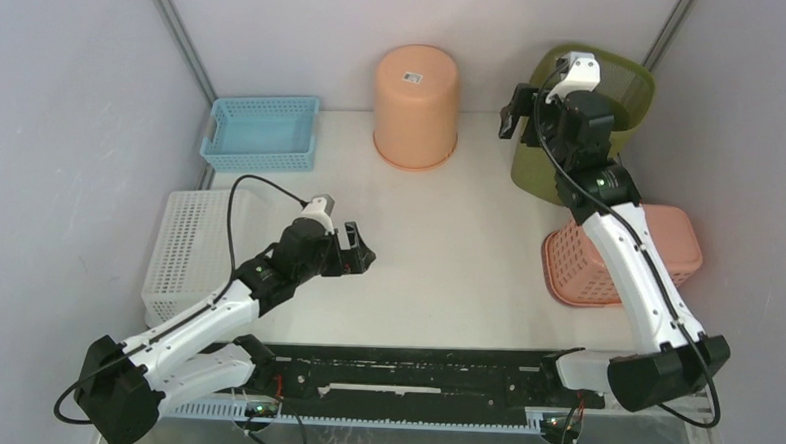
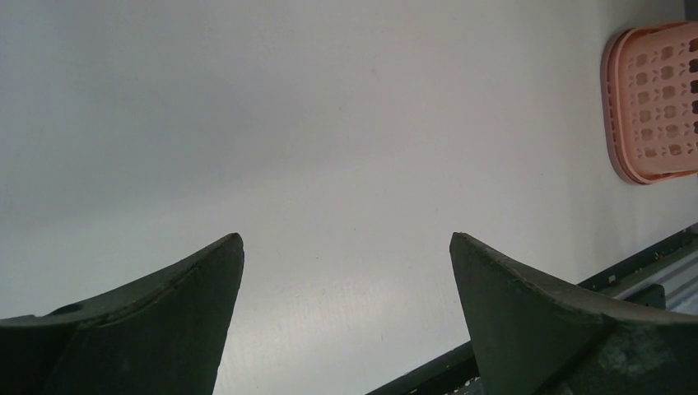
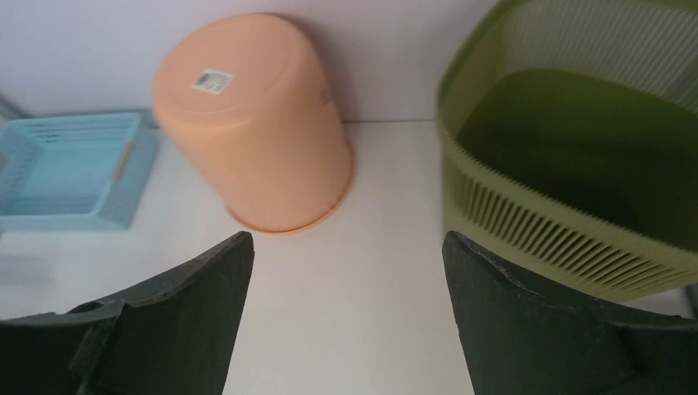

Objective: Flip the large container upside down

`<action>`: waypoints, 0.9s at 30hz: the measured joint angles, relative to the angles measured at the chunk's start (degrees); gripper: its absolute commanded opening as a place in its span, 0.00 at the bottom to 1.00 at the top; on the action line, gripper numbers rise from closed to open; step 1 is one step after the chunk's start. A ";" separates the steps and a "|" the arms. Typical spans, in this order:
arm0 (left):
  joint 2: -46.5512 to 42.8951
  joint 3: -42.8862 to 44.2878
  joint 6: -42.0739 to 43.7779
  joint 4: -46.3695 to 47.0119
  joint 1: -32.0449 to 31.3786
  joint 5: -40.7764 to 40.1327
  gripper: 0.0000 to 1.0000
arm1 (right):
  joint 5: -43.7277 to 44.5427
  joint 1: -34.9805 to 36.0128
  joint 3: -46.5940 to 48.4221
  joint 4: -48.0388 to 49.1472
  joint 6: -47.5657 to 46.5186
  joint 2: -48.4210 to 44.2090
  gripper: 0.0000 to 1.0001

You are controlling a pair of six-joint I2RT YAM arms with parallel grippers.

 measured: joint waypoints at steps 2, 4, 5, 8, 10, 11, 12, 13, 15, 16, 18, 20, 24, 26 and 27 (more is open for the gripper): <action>-0.02 0.00 0.00 0.00 -0.04 0.33 1.00 | 0.44 -1.66 1.57 0.00 -2.08 2.51 0.92; -0.04 0.00 0.00 0.00 -0.04 0.48 1.00 | 0.76 -3.15 3.10 0.00 -4.26 5.09 0.92; -0.04 0.00 0.00 0.00 -0.04 0.61 1.00 | 0.81 -3.80 3.65 0.00 -5.14 6.16 0.92; -0.15 0.00 0.00 0.00 -0.15 0.81 1.00 | 0.28 -5.90 4.92 0.22 -7.28 9.25 0.92; -0.17 0.00 0.00 0.00 -0.22 0.96 1.00 | -0.63 -7.45 5.07 0.74 -7.98 10.67 0.92; -0.17 0.00 0.00 -0.02 -0.26 1.07 1.00 | -1.09 -8.24 5.07 1.09 -8.15 11.28 0.92; -0.17 0.00 0.00 -0.02 -0.31 1.27 1.00 | -1.73 -9.11 5.07 1.64 -8.37 11.93 0.92; -0.17 0.00 0.00 -0.02 -0.39 1.31 1.00 | -2.45 -9.79 5.09 2.27 -8.44 12.59 0.92; -0.17 0.00 0.00 -0.02 -0.59 1.44 1.00 | -3.28 -10.67 5.38 2.89 -8.68 13.88 0.91; -0.17 0.00 0.00 -0.02 -0.70 1.44 1.00 | -3.85 -11.15 5.92 3.06 -8.94 14.86 0.91; -0.17 0.00 -0.02 -0.02 -0.81 1.46 1.00 | -4.85 -11.56 7.17 3.19 -9.27 16.74 0.91; -0.17 0.00 -0.02 -0.02 -0.87 1.44 1.00 | -5.99 -11.61 8.24 3.45 -9.62 18.73 0.90; -0.15 0.00 -0.02 -0.07 -1.11 1.44 1.00 | -8.57 -11.61 9.40 3.76 -10.93 22.08 0.86; -0.11 0.00 -0.02 -0.07 -1.18 1.44 1.00 | -9.88 -11.58 10.75 3.48 -11.39 23.41 0.80; -0.09 0.00 0.00 -0.09 -1.18 1.42 1.00 | -10.19 -11.61 11.41 3.19 -11.63 24.02 0.76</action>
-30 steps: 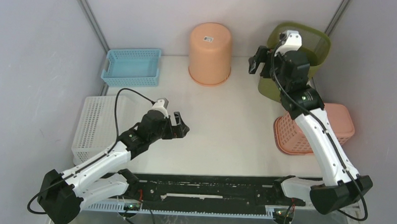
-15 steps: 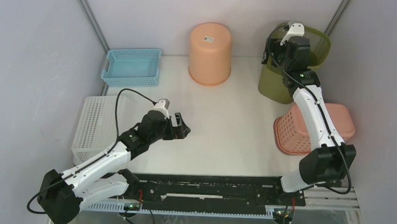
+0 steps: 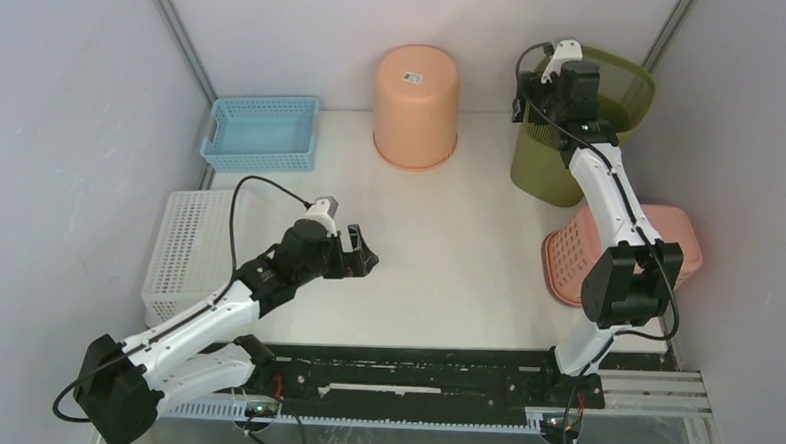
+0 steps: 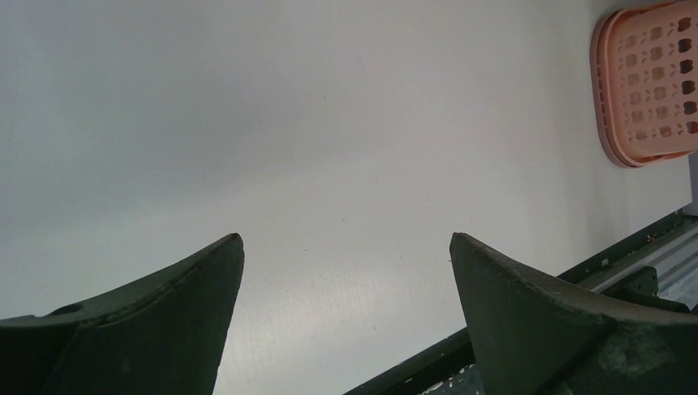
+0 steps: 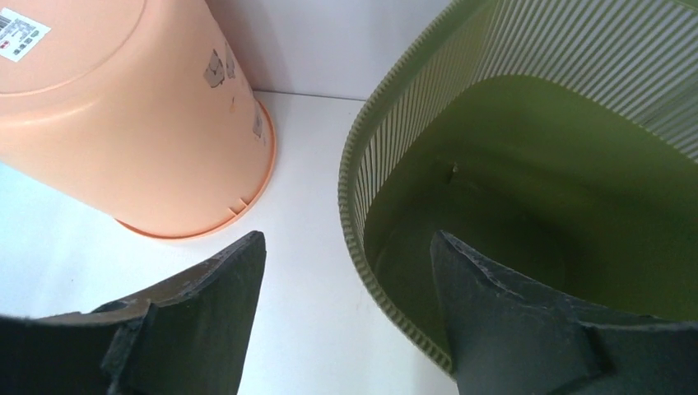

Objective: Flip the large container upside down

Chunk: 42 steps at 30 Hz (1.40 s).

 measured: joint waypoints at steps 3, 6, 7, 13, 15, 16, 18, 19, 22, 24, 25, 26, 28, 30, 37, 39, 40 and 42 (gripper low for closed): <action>0.13 0.00 0.00 -0.02 0.00 0.02 1.00 | -0.07 0.11 2.25 -1.22 -1.05 2.08 0.62; 0.35 0.00 0.00 -0.02 0.00 0.00 1.00 | 0.66 0.55 3.91 -2.58 -2.51 3.89 0.54; 0.48 0.00 -0.02 0.00 -0.02 0.00 1.00 | 0.98 0.83 4.35 -3.13 -2.84 4.42 0.50; 0.68 0.00 -0.02 -0.02 -0.13 0.00 1.00 | 1.09 2.36 5.99 -5.79 -4.94 5.64 0.32; 0.68 0.00 -0.02 -0.02 -0.15 0.00 1.00 | 0.39 2.49 6.01 -6.12 -5.35 5.64 0.21; 0.68 0.00 0.00 -0.02 -0.15 0.00 1.00 | 0.04 2.58 6.03 -6.21 -5.60 5.64 0.18; 0.68 0.00 -0.02 -0.02 -0.15 0.00 1.00 | -0.22 2.91 6.03 -6.34 -6.10 5.62 0.17; 0.68 0.00 0.00 -0.02 -0.15 0.00 1.00 | -0.04 3.13 6.03 -6.49 -6.58 5.46 0.17; 0.68 0.00 -0.02 -0.02 -0.15 -0.02 1.00 | -0.37 4.22 6.03 -7.65 -7.54 4.61 0.17; 0.68 0.00 0.00 -0.02 -0.15 -0.02 1.00 | -0.46 6.08 6.01 -8.90 -7.91 3.54 0.17; 0.68 0.00 -0.02 -0.02 -0.15 -0.02 1.00 | -0.48 7.15 6.01 -9.40 -7.96 2.97 0.16; 0.68 0.00 -0.02 -0.02 -0.15 -0.02 1.00 | -0.46 8.55 6.01 -9.99 -8.00 2.27 0.16; 0.66 0.00 -0.02 -0.02 -0.20 -0.02 1.00 | -0.66 11.58 6.01 -11.52 -7.98 0.90 0.16; 0.50 0.00 -0.02 -0.04 -0.24 -0.02 1.00 | -0.63 14.27 6.01 -13.07 -7.96 -0.42 0.16; -0.59 0.00 -0.02 -0.24 -0.26 -0.17 1.00 | -0.39 23.30 4.52 -18.97 -7.61 -6.67 0.17; -0.79 0.00 -0.02 -0.35 -0.26 -0.17 1.00 | 0.15 26.18 1.31 -19.71 -7.52 -10.19 0.17; -0.90 0.00 -0.02 -0.42 -0.26 -0.17 1.00 | 0.59 27.69 -0.39 -20.02 -7.56 -11.82 0.18; -1.09 0.00 -0.02 -0.46 -0.26 -0.17 1.00 | 1.42 31.10 -4.04 -20.61 -7.61 -15.06 0.19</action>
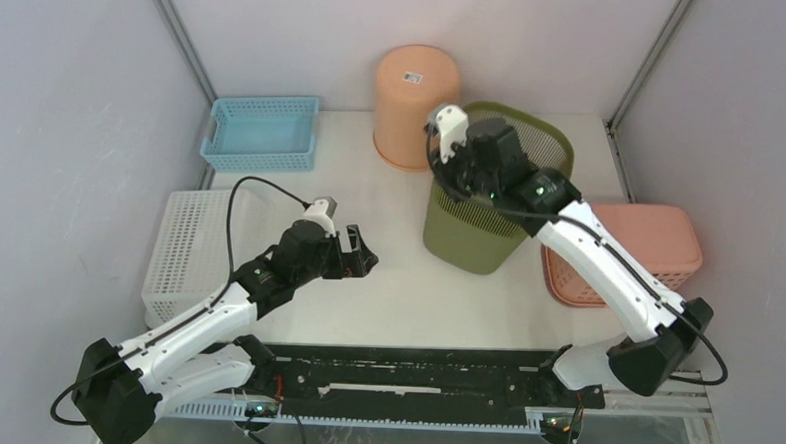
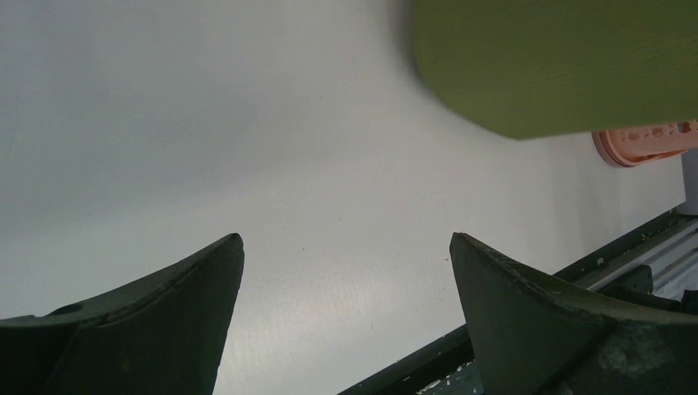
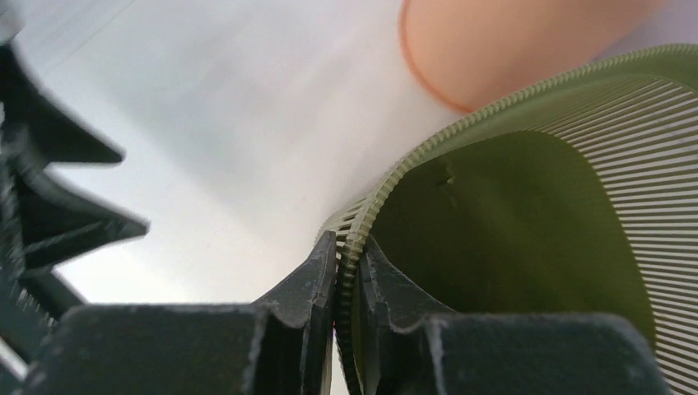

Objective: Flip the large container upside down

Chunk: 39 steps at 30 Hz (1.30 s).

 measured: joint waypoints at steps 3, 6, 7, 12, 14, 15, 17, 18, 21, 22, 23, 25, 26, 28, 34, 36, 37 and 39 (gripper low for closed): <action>-0.24 0.00 0.00 -0.15 0.00 -0.07 1.00 | 1.97 6.86 -4.90 -1.20 -0.28 -3.65 0.21; -0.61 0.00 0.00 -1.01 0.00 -0.46 1.00 | 4.70 13.84 -7.72 -2.73 -0.44 -4.72 0.26; -0.85 0.00 0.00 -1.36 0.00 -0.52 1.00 | 5.95 15.91 -8.41 -3.19 -0.44 -4.72 0.29; -2.45 0.00 0.00 -2.38 0.00 -0.79 1.00 | 10.43 22.05 -9.77 -5.44 0.50 -4.74 0.41; -2.62 0.00 0.00 -2.40 0.00 -0.94 1.00 | 11.76 23.37 -9.77 -6.32 1.27 -4.74 0.46; -2.62 0.00 0.00 -2.45 0.00 -0.96 1.00 | 12.24 23.71 -9.77 -6.64 1.73 -4.83 0.47; -2.62 0.00 0.00 -2.60 0.00 -0.96 1.00 | 12.55 24.06 -9.77 -7.34 2.78 -5.14 0.52; -2.62 0.00 0.00 -2.58 0.00 -0.96 1.00 | 12.52 24.17 -9.75 -7.85 3.45 -5.40 0.52; -2.62 0.00 0.00 -2.58 0.00 -0.96 1.00 | 12.24 24.26 -9.68 -9.27 4.92 -6.54 0.54; -2.60 0.00 0.00 -2.58 0.00 -0.96 1.00 | 12.04 24.26 -9.42 -10.01 5.31 -7.10 0.54; -2.60 0.00 0.00 -2.56 0.00 -0.96 1.00 | 11.89 24.26 -8.98 -10.82 5.57 -7.56 0.54; -2.56 0.00 0.00 -2.56 0.00 -0.96 1.00 | 11.58 24.26 -7.37 -12.20 6.12 -8.41 0.55; -2.56 0.00 0.00 -2.56 0.00 -0.96 1.00 | 11.43 24.28 -6.45 -12.79 6.36 -8.83 0.55; -2.56 0.00 0.00 -2.56 0.00 -0.96 1.00 | 11.26 24.37 -4.39 -14.16 6.71 -9.55 0.55; -2.56 0.00 0.00 -2.54 0.00 -0.94 1.00 | 11.06 24.44 -0.26 -16.06 7.87 -10.56 0.66; -2.56 0.00 0.00 -2.54 0.00 -0.96 1.00 | 11.63 24.41 0.55 -16.28 8.57 -10.43 0.64; -2.56 0.00 0.00 -2.54 0.00 -0.96 1.00 | 12.09 24.35 1.07 -16.41 9.18 -10.23 0.63; -2.56 0.00 0.00 -2.54 0.00 -0.98 1.00 | 12.83 23.56 2.56 -16.39 11.13 -9.53 0.59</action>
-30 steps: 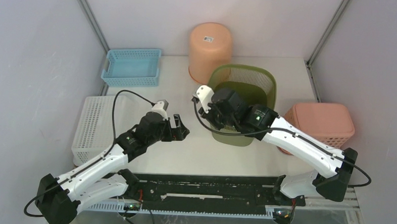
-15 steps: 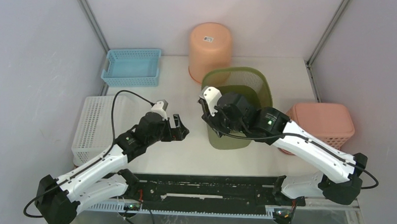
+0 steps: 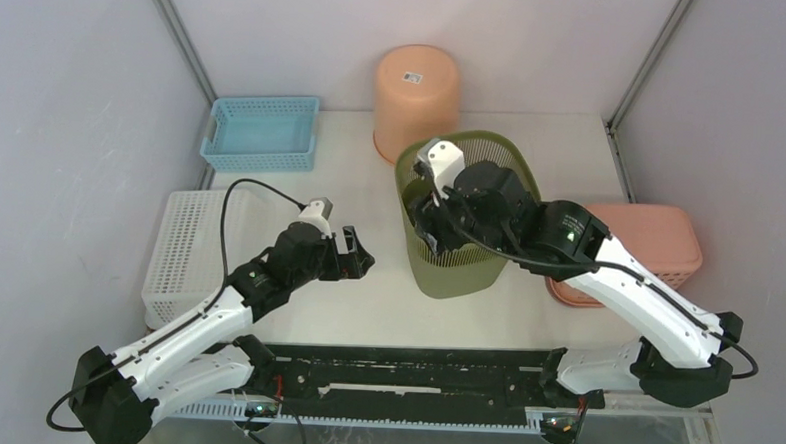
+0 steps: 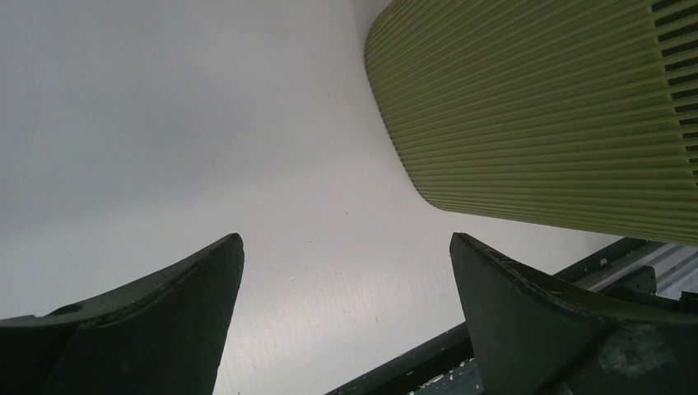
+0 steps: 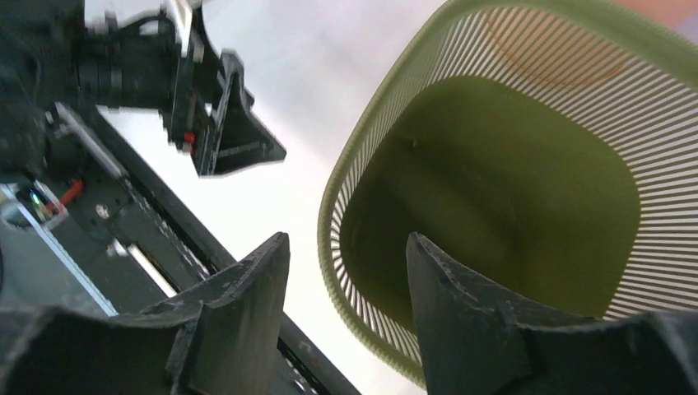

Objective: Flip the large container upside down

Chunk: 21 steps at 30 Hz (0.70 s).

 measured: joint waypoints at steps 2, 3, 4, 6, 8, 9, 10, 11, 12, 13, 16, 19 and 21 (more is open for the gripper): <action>0.00 0.00 0.00 0.00 0.00 -0.13 1.00 | 0.76 -1.22 2.25 0.09 3.48 1.27 0.55; 0.00 0.00 0.00 0.00 0.00 -0.22 1.00 | 1.01 -1.88 3.45 0.11 5.11 2.01 0.54; -0.02 0.00 0.00 0.00 0.00 -0.46 1.00 | 1.31 -2.71 5.25 -0.09 7.23 3.21 0.53; -0.02 0.00 0.00 -0.02 -0.02 -0.85 1.00 | 2.16 -3.65 8.52 -0.22 10.23 5.75 0.56; -0.09 0.00 0.00 -0.07 -0.04 -1.09 1.00 | 3.26 -4.20 12.59 -0.68 12.79 9.57 0.58; -0.15 0.00 -0.02 -0.13 -0.04 -1.18 1.00 | 3.63 -4.24 13.86 -0.76 13.57 11.26 0.59; -0.33 0.00 0.00 -0.31 -0.04 -1.31 1.00 | 3.89 -4.22 15.06 -1.20 14.27 12.98 0.59; -0.55 0.00 -0.02 -0.57 -0.04 -1.51 1.00 | 4.31 -4.15 16.35 -1.81 14.91 14.97 0.60; -0.87 0.00 -0.02 -0.90 -0.07 -1.68 1.00 | 4.63 -4.07 17.22 -2.25 15.50 16.65 0.60; -1.22 0.00 -0.13 -1.27 -0.07 -2.01 1.00 | 5.03 -3.96 18.27 -3.02 16.04 18.60 0.60; -2.43 0.00 -0.92 -2.45 -0.07 -2.73 1.00 | 5.84 -3.76 20.70 -5.62 17.57 23.54 0.60; -3.50 -0.02 -1.33 -3.23 -0.09 -3.06 1.00 | 7.15 -3.50 22.99 -8.81 19.19 27.71 0.60; -3.93 -0.07 -1.51 -3.43 -0.09 -3.17 1.00 | 8.44 -3.32 25.29 -11.56 20.24 30.34 0.59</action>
